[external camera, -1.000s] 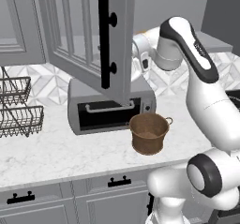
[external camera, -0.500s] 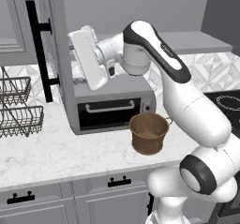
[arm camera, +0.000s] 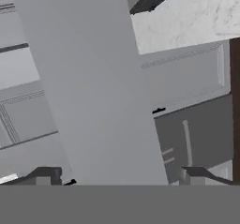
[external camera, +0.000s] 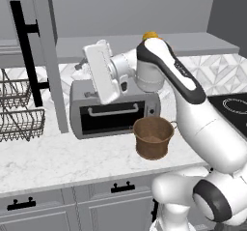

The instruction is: Open the cabinet, pick up the bread from the cabinet and place it in the basket. Then move the basket to the dining counter.

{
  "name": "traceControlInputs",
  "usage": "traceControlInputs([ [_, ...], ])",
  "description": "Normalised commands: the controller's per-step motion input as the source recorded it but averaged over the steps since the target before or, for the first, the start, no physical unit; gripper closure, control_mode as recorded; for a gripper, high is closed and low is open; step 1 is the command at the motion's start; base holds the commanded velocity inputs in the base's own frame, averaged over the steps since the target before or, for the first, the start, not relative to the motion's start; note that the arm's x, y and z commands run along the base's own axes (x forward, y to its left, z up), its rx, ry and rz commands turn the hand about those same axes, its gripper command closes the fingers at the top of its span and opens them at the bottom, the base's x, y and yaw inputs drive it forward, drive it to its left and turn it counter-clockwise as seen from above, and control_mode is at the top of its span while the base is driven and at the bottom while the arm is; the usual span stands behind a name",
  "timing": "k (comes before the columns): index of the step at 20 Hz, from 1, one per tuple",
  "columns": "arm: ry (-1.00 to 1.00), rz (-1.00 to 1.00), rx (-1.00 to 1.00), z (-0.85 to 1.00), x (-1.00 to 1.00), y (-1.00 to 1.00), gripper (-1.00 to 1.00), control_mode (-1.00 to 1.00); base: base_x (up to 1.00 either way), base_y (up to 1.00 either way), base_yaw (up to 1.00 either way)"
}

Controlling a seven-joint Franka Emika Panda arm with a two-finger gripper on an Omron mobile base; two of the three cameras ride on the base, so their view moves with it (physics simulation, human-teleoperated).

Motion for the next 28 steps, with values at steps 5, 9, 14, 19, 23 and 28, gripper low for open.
traceControlInputs([
  [5,-0.19,0.01,0.09,-0.48,0.23,-1.0,-1.0,-1.0,0.0,0.0,0.0],
  [9,-0.3,0.07,-0.21,-0.61,0.05,-1.0,-1.0,-1.0,0.0,0.0,0.0],
  [14,-0.12,0.01,-0.73,-0.66,0.0,-1.0,-1.0,-1.0,0.0,0.0,0.0],
  [19,-0.25,0.05,-0.82,-0.77,0.0,-1.0,-1.0,-1.0,0.0,0.0,0.0],
  [23,-0.13,0.0,-0.86,-0.56,0.1,-0.93,-1.0,-1.0,0.0,0.0,0.0],
  [28,-0.51,-0.04,-0.58,-0.17,0.0,-0.77,-1.0,-1.0,0.0,0.0,0.0],
])
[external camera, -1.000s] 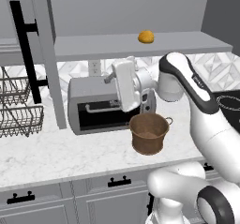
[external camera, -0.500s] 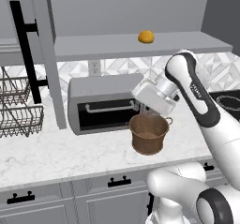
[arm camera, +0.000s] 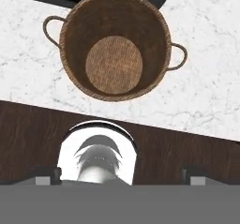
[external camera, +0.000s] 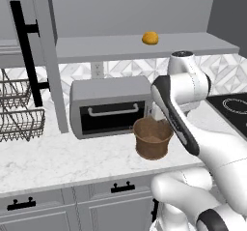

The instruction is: Open the cabinet, pick up the bread from the cabinet and place it in the basket. Then move the basket to the dining counter.

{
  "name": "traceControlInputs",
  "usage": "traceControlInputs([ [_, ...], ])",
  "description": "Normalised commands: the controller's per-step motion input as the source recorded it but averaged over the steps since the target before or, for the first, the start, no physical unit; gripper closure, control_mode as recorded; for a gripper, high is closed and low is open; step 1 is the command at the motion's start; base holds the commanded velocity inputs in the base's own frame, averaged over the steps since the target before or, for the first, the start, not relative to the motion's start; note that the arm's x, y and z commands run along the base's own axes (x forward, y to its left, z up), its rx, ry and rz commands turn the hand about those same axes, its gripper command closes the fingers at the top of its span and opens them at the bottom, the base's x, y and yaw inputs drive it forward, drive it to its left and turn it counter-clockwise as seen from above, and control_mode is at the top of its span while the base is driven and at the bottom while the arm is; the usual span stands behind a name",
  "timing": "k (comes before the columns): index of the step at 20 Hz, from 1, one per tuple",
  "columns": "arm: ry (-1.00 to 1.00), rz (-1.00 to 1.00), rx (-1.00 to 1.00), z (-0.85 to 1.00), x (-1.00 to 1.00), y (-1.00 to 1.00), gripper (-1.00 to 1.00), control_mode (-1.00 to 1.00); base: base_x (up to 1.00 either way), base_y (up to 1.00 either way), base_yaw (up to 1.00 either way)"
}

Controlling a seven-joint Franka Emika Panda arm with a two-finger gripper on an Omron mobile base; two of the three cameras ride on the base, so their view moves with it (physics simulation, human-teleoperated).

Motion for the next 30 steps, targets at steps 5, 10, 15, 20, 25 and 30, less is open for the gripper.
traceControlInputs([
  [5,-0.64,-0.1,-0.04,0.51,0.34,-0.59,-1.0,-1.0,0.0,0.0,0.0],
  [10,-0.64,-0.24,0.1,0.8,0.39,-0.33,-1.0,-1.0,0.0,0.0,0.0],
  [15,-0.26,-0.14,0.16,1.0,0.3,0.06,-1.0,-1.0,0.0,0.0,0.0],
  [20,-0.09,0.12,0.23,0.93,0.09,0.01,-1.0,-1.0,0.0,0.0,0.0],
  [25,-0.13,0.17,0.12,0.71,0.02,0.01,-1.0,-1.0,0.0,0.0,0.0],
  [30,-0.03,0.02,-0.03,0.13,0.44,0.34,-1.0,-1.0,0.0,0.0,0.0],
])
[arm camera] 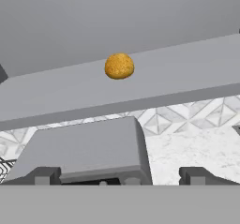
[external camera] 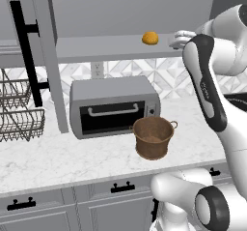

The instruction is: Open the cabinet, pick up the bread from the cabinet and place it in the basket. Then move the basket to the dining counter.

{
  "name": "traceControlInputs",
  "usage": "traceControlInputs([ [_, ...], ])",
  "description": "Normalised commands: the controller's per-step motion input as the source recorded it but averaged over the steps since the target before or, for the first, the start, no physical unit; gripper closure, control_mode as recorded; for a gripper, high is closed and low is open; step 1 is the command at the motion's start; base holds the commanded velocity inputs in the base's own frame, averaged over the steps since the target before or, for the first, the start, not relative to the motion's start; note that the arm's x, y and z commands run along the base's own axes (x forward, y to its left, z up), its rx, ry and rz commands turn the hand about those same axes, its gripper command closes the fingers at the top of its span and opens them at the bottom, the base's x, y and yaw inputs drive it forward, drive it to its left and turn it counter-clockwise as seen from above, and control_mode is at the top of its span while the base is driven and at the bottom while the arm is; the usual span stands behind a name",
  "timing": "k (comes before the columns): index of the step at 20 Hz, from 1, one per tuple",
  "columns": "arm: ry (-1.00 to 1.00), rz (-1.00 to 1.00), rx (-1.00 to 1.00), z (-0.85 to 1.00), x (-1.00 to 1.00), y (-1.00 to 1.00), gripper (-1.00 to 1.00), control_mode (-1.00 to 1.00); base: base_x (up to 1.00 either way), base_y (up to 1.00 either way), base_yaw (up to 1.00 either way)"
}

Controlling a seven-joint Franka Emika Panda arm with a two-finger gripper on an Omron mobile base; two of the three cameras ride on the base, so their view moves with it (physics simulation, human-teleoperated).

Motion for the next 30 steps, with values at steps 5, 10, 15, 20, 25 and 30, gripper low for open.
traceControlInputs([
  [5,0.04,0.0,-0.14,0.0,0.72,0.38,-1.0,-1.0,0.0,0.0,0.0],
  [10,0.07,0.0,-0.18,-0.03,0.92,0.03,-1.0,-1.0,0.0,0.0,0.0],
  [15,0.13,-0.01,-0.11,0.0,0.86,0.0,-1.0,-1.0,0.0,0.0,0.0],
  [20,0.02,-0.03,-0.01,-0.07,0.82,0.0,-1.0,-1.0,0.0,0.0,0.0],
  [25,0.0,-0.05,0.0,-0.12,0.72,-0.03,-1.0,-1.0,0.0,0.0,0.0],
  [30,-0.03,-0.03,0.0,-0.16,0.63,-0.04,-1.0,-1.0,0.0,0.0,0.0],
])
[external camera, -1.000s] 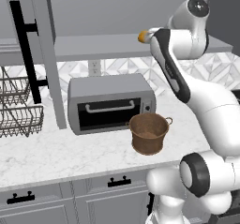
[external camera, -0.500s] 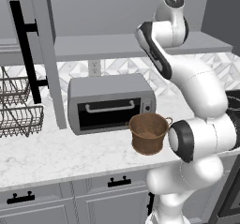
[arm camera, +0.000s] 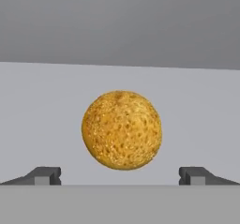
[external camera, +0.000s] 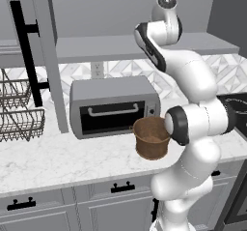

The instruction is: Open the cabinet, pick up the bread from the cabinet and place it in the basket. Then move the basket to the dining counter.

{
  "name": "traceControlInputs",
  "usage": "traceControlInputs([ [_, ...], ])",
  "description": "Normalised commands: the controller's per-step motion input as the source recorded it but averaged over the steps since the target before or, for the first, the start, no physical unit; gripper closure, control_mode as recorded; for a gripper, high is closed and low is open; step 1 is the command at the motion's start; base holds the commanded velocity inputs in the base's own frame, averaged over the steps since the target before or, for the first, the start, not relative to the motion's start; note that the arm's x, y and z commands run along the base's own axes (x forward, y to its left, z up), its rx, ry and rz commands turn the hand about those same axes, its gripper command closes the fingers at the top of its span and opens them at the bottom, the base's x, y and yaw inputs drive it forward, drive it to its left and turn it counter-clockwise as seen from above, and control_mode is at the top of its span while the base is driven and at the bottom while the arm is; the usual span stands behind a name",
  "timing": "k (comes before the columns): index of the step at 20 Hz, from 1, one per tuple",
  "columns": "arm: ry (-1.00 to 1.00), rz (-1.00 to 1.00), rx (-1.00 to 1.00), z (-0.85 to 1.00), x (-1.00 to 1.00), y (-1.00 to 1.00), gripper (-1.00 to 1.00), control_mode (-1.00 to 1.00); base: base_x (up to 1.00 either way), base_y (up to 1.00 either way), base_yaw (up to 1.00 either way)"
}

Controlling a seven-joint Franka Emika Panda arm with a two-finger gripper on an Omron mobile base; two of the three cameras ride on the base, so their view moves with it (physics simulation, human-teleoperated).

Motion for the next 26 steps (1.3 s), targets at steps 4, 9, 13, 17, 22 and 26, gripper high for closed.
traceControlInputs([
  [4,0.0,0.0,0.1,0.0,0.57,-0.09,-1.0,-1.0,0.0,0.0,0.0],
  [9,0.0,0.0,0.14,0.0,0.45,-0.06,-1.0,-1.0,0.0,0.0,0.0],
  [13,0.02,0.0,0.01,-0.1,0.11,-0.13,-1.0,-1.0,0.0,0.0,0.0],
  [17,0.05,0.0,0.0,-0.33,0.0,-0.06,-1.0,-1.0,0.0,0.0,0.0],
  [22,0.01,0.0,0.0,-0.38,0.0,0.03,-1.0,-1.0,0.0,0.0,0.0],
  [26,0.0,0.0,0.0,-0.22,0.0,0.08,-1.0,-1.0,0.0,0.0,0.0],
])
